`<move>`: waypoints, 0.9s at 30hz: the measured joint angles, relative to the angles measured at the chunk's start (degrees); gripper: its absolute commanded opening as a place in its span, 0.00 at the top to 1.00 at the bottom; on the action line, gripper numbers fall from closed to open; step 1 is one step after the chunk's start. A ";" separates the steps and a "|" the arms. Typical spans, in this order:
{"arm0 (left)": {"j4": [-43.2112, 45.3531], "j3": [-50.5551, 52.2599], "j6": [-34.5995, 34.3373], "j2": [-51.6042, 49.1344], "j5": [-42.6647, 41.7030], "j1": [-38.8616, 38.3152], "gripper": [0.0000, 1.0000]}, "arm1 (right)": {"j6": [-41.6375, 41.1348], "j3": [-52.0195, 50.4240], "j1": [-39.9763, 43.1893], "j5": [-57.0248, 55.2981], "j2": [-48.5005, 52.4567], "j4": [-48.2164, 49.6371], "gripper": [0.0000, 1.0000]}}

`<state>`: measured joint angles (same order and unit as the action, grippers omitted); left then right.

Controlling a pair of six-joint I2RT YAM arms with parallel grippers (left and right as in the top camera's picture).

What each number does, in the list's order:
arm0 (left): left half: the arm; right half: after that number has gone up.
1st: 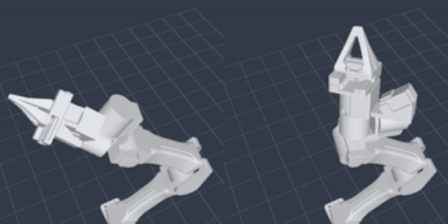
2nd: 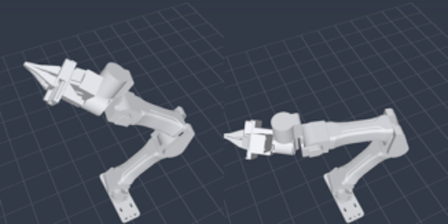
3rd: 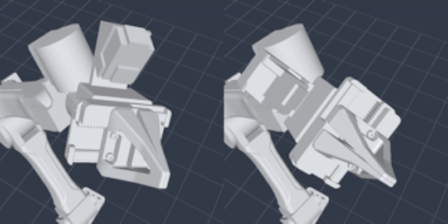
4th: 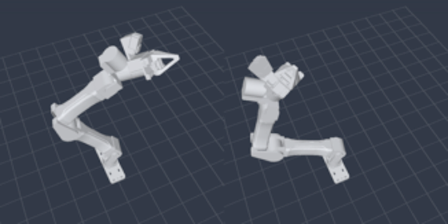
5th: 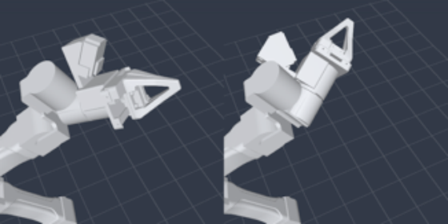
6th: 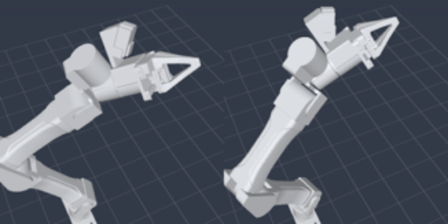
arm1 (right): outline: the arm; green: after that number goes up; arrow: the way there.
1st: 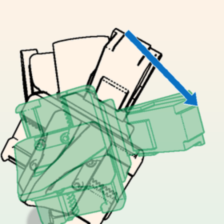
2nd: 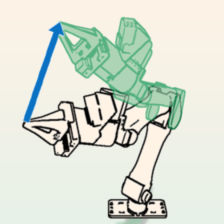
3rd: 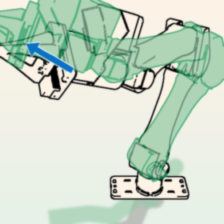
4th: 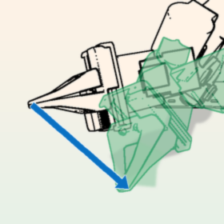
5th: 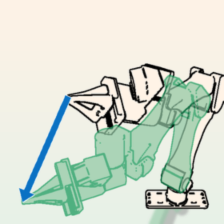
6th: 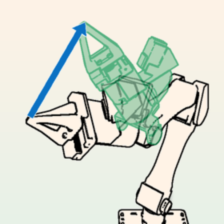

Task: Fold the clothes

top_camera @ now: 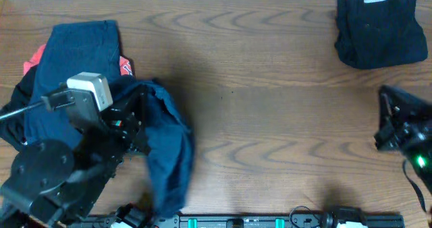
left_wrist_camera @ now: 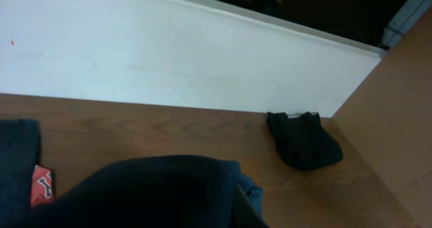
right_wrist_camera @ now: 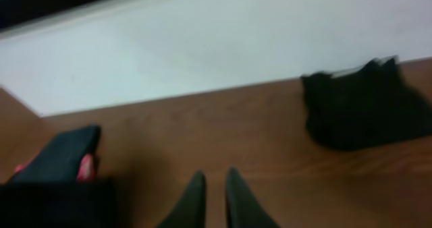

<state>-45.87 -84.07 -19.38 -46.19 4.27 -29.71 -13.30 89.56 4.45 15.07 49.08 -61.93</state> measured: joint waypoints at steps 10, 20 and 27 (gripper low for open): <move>15.96 0.02 2.49 -12.44 1.86 0.00 0.94 | 7.98 -0.59 -0.37 16.09 17.70 -0.04 0.66; 25.55 0.15 3.65 -22.29 4.07 0.00 0.94 | 15.91 -0.85 -6.93 25.29 31.56 3.39 0.37; 28.20 0.15 5.22 -22.43 5.62 0.04 0.94 | 16.85 -0.85 -14.21 26.88 38.62 6.93 0.32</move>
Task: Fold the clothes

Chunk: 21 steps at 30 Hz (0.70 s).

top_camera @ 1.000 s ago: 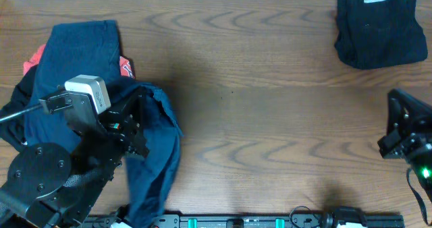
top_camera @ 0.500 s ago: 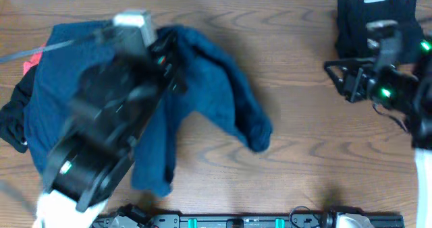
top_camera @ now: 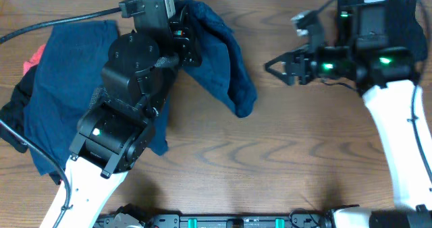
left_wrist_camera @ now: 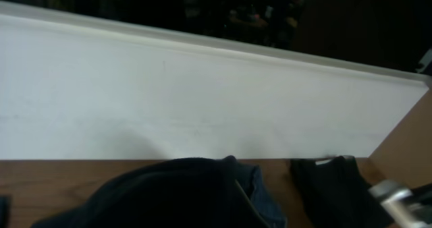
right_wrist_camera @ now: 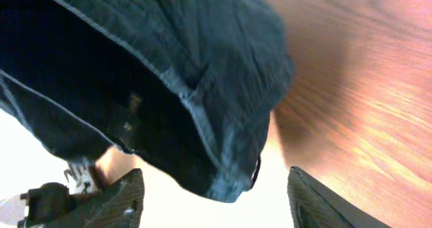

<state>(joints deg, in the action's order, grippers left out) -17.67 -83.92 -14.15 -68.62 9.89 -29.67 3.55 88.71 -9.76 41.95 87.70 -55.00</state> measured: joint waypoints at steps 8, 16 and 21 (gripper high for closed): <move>0.33 0.00 1.05 -0.09 2.43 0.00 0.94 | -1.05 -0.07 -6.01 -1.46 5.99 2.16 0.34; 0.76 0.00 2.60 -0.70 6.23 0.00 0.94 | -1.70 -0.09 -10.56 -4.09 6.05 2.34 0.34; 2.12 0.00 2.99 -2.71 8.39 0.00 0.94 | -4.09 -0.09 -12.76 -7.91 6.05 4.28 0.34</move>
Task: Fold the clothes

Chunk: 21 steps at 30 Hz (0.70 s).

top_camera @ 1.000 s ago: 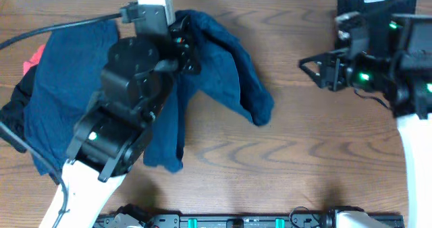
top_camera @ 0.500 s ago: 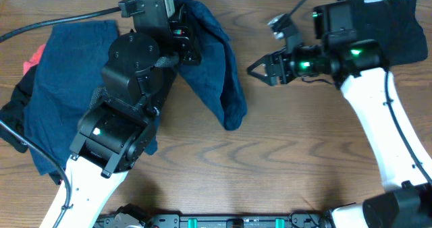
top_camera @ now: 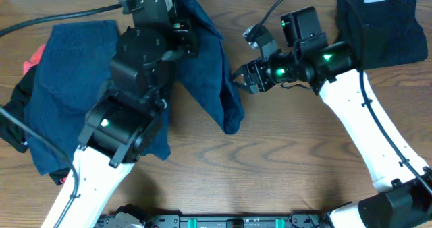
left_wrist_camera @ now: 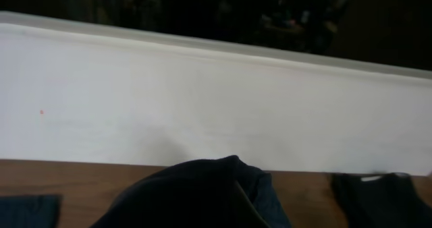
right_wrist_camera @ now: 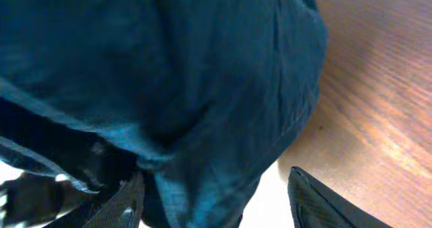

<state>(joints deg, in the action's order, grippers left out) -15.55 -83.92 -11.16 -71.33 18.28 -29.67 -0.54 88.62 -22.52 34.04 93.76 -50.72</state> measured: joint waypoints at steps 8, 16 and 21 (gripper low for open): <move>3.13 0.00 0.72 -2.03 0.74 0.07 0.94 | -4.15 -0.55 -2.73 -7.06 0.00 3.08 0.34; 4.72 0.00 0.72 -2.01 1.27 1.07 0.94 | -10.75 -8.87 -4.39 -15.04 0.00 13.46 0.34; 4.72 0.00 0.72 -1.84 1.40 1.86 0.94 | -14.01 -15.13 -4.39 -18.67 0.00 20.57 0.34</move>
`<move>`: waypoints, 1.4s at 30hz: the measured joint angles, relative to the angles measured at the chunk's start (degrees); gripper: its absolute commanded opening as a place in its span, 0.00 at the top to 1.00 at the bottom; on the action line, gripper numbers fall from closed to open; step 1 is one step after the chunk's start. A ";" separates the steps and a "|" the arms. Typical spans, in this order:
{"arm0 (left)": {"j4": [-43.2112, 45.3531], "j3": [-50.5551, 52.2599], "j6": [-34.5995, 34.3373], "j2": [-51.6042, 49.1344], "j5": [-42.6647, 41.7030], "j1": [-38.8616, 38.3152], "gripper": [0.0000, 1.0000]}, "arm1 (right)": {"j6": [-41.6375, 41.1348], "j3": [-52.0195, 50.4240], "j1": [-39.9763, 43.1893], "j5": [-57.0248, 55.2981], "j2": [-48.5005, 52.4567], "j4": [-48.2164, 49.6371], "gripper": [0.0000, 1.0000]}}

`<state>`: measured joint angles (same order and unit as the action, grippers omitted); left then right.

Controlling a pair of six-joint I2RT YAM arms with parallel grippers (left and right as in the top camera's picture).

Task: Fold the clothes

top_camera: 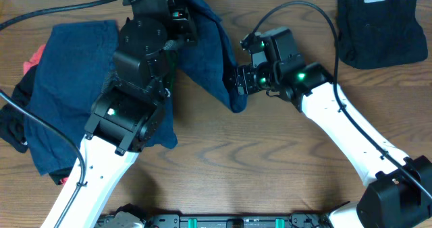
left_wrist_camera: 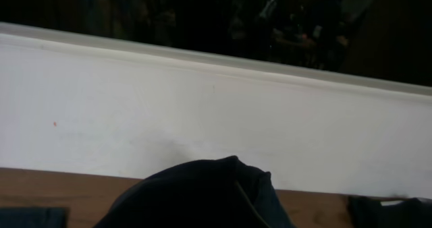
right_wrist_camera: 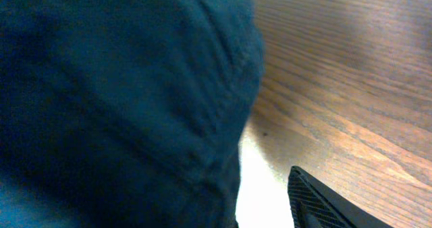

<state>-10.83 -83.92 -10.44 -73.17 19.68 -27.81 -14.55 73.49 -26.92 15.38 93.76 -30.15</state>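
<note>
A dark blue garment [top_camera: 214, 52] hangs from my left gripper [top_camera: 183, 17] near the table's far edge and trails down to the right. The left gripper is shut on the garment; in the left wrist view the dark cloth [left_wrist_camera: 196, 197] hides its fingers. My right gripper [top_camera: 237, 79] is at the garment's lower end, open. In the right wrist view the blue cloth [right_wrist_camera: 115, 100] fills the left side and covers the left finger. Only the right finger [right_wrist_camera: 324, 201] shows, apart from the cloth.
A pile of clothes lies at the left: a blue piece [top_camera: 64, 79] over something red [top_camera: 34, 58] and something black [top_camera: 10, 120]. A folded black garment [top_camera: 381, 29] sits at the far right corner. A white wall [left_wrist_camera: 202, 113] borders the wooden table's [top_camera: 283, 167] far edge.
My right gripper has moved closer to the hanging garment's lower end; the cloth now covers its left finger. The left gripper holds the garment in nearly the same place.
First my left gripper held the blue garment low by the left pile, with the right arm at the table's right edge. Then the garment was up at the far edge and the right gripper, open, faced it. The right gripper has since come up against the cloth.
</note>
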 measured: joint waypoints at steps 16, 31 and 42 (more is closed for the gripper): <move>-1.44 0.00 0.00 0.59 -0.20 2.47 0.94 | -6.95 -9.14 2.25 -2.43 -0.94 5.79 0.99; -23.50 0.00 0.02 6.69 -0.33 -1.40 0.94 | -3.30 5.44 18.12 -7.19 -29.40 -17.77 0.99; -33.86 0.00 -0.26 15.30 -0.48 -18.25 0.94 | -2.21 16.94 18.45 -14.12 -40.22 -40.52 0.99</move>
<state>-44.69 -83.92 -10.70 -57.87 19.20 -46.06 -16.75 90.43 -8.47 1.26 53.54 -70.67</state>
